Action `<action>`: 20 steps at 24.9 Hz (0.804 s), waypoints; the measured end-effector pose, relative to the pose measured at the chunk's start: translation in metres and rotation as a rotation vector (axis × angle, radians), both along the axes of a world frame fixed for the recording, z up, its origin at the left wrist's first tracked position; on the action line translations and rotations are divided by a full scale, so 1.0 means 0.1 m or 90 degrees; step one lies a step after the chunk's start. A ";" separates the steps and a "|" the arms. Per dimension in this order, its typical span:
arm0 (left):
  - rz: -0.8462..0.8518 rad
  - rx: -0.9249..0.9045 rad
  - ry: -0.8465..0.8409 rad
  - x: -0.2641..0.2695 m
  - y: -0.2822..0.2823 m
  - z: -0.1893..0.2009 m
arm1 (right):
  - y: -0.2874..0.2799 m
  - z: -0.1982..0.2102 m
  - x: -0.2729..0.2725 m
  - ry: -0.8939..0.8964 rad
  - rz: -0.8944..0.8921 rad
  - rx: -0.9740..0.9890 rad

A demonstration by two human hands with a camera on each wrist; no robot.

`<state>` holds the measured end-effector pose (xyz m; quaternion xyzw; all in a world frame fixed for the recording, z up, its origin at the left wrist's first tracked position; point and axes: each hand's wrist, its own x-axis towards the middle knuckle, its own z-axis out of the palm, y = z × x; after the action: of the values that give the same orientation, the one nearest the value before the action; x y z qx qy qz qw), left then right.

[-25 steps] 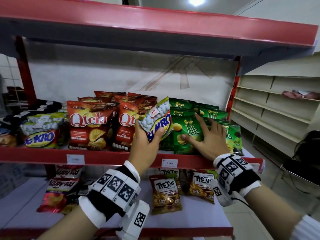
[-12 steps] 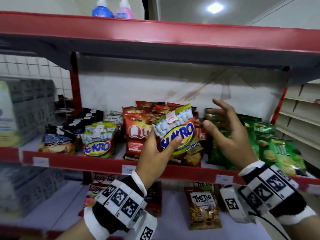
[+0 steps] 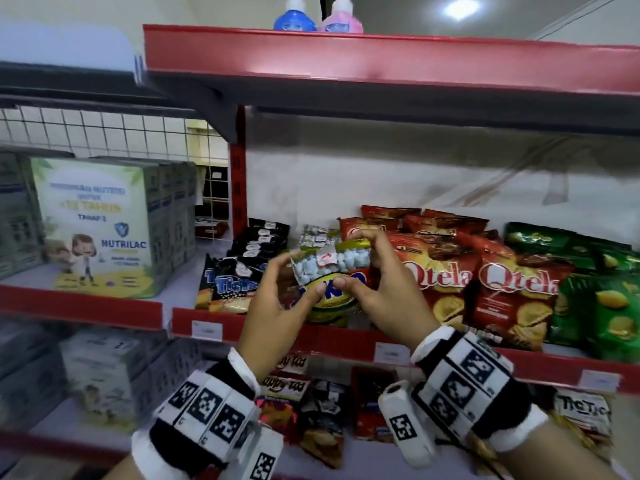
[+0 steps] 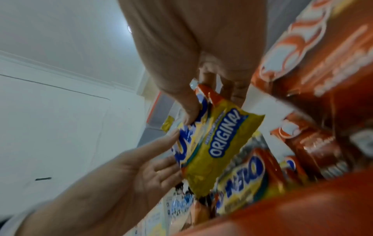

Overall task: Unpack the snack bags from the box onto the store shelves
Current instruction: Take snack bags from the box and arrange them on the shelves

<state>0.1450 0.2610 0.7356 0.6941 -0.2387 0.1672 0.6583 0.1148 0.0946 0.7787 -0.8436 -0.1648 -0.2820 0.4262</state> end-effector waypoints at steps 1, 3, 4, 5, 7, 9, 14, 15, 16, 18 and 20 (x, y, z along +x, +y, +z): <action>0.024 -0.015 -0.008 0.02 0.04 0.01 | 0.03 -0.07 0.06 0.015 -0.018 0.015; 0.061 -0.044 -0.010 0.10 0.22 -0.02 | 0.14 -0.21 0.18 0.043 -0.075 0.020; 0.071 -0.055 -0.007 0.15 0.34 -0.04 | 0.21 -0.26 0.23 0.058 -0.101 0.023; 0.083 -0.057 -0.005 0.16 0.40 -0.05 | 0.22 -0.30 0.26 0.067 -0.112 0.035; 0.095 -0.065 -0.003 0.18 0.50 -0.08 | 0.22 -0.36 0.29 0.072 -0.122 0.051; 0.106 -0.069 -0.006 0.19 0.55 -0.11 | 0.23 -0.39 0.34 0.059 -0.140 0.043; 0.079 0.056 0.005 0.17 0.51 -0.19 | 0.29 -0.43 0.39 0.099 -0.145 -0.003; 0.077 0.074 0.009 0.17 0.49 -0.21 | 0.28 -0.44 0.39 0.110 -0.146 -0.017; 0.080 0.080 0.014 0.17 0.47 -0.21 | 0.28 -0.46 0.39 0.117 -0.151 -0.030; 0.095 0.069 0.025 0.16 0.46 -0.22 | 0.28 -0.47 0.34 0.104 -0.169 -0.057; 0.136 0.064 0.024 0.16 0.48 -0.20 | 0.27 -0.46 0.26 0.058 -0.202 -0.116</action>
<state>0.1610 0.3087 0.7153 0.7507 -0.1594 0.2111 0.6054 0.1406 0.1216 0.7327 -0.9060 -0.0347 -0.2911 0.3054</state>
